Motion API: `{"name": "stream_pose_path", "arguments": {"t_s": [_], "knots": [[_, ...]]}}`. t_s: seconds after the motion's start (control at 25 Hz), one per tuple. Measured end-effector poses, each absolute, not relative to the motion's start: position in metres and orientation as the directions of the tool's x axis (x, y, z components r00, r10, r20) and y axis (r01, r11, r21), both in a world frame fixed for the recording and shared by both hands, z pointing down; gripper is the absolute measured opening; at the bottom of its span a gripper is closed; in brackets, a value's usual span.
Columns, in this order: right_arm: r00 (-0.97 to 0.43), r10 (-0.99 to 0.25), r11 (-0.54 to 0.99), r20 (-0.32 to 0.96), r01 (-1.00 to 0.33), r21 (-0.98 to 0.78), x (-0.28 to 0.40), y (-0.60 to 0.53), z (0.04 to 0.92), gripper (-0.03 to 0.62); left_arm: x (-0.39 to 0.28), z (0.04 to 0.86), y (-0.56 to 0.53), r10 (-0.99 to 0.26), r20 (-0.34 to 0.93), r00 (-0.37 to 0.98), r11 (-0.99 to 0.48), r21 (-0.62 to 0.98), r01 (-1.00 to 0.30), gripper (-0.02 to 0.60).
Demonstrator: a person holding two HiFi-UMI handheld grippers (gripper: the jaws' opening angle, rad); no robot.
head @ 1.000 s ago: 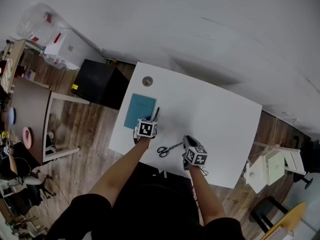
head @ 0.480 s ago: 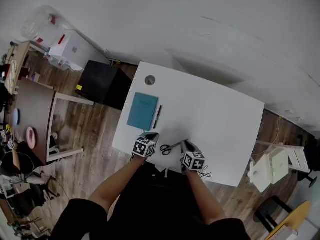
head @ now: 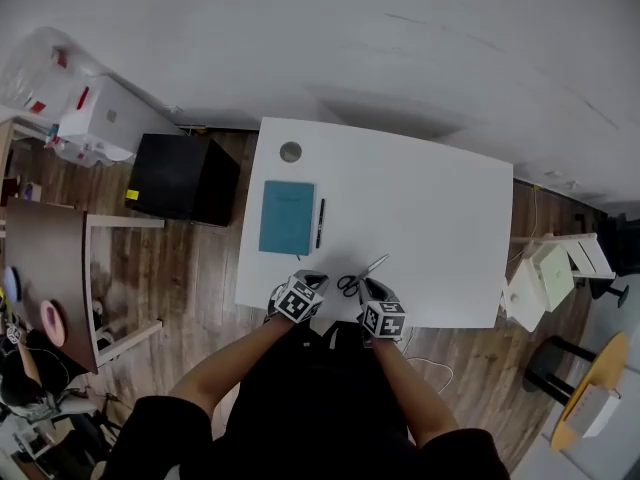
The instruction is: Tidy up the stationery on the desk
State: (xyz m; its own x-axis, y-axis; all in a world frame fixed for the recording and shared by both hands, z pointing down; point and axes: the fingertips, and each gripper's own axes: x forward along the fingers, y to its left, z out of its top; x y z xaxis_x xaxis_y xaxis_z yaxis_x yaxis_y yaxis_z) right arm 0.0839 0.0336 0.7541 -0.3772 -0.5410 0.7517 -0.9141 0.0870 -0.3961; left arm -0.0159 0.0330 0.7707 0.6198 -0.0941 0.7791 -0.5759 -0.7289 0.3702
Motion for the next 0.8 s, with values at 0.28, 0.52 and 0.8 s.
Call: {"name": "stream_pose_path", "arguments": {"t_s": [0.28, 0.52, 0.8], "knots": [[-0.22, -0.574, -0.167, 0.789, -0.911, -0.376, 0.068, 0.057, 0.762, 0.066, -0.031, 0.773, 0.044, -0.042, 0.733, 0.679, -0.749, 0.426, -0.508, 0.014], [-0.134, -0.597, -0.268, 0.791, -0.896, -0.354, 0.059, 0.055, 0.757, 0.066, -0.034, 0.772, 0.04, -0.013, 0.721, 0.693, -0.781, 0.425, -0.457, 0.012], [-0.079, -0.56, -0.359, 0.825, -0.874, -0.327, 0.061, 0.057, 0.769, 0.067, -0.035, 0.773, 0.033, 0.006, 0.729, 0.685, -0.78, 0.432, -0.453, 0.012]]}}
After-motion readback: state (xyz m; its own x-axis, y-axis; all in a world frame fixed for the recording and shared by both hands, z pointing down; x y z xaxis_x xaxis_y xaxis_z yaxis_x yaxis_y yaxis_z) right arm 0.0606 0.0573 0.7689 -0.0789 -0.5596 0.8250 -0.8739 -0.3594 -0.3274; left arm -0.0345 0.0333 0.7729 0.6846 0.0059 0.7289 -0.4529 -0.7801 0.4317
